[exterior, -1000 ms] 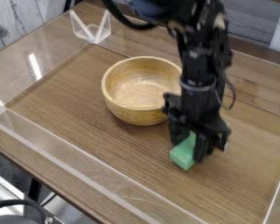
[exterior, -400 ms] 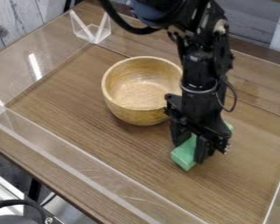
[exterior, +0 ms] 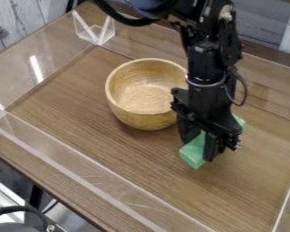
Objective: Remove the green block from inside the brown bowl and put it on the table
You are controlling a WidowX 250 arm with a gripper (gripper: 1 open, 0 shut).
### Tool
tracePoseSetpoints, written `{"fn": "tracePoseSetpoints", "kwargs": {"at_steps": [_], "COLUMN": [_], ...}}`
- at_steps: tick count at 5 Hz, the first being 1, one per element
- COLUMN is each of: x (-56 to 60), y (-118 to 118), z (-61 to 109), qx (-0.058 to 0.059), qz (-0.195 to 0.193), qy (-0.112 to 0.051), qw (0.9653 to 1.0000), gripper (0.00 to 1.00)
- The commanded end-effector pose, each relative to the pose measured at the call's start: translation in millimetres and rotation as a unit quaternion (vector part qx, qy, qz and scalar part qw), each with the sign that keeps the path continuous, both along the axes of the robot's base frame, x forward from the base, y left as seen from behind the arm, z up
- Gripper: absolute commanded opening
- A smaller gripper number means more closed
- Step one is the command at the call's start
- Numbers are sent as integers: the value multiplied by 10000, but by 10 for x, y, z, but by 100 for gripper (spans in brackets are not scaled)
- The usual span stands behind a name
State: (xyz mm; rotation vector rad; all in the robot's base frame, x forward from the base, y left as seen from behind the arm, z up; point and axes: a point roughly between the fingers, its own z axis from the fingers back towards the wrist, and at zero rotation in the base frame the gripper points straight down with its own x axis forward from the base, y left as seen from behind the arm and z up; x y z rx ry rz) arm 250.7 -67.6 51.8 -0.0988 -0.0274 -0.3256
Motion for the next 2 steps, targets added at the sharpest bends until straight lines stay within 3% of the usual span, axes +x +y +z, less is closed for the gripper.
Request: {"fn": "tracePoseSetpoints", "kwargs": {"at_steps": [1, 2], "x": [125, 172], "y": [8, 5], "z": [43, -6], "qx": [-57, -64], "qz": [27, 42], "qy": [-193, -180], "qw": [9998, 9998], "gripper": [0, 0]}}
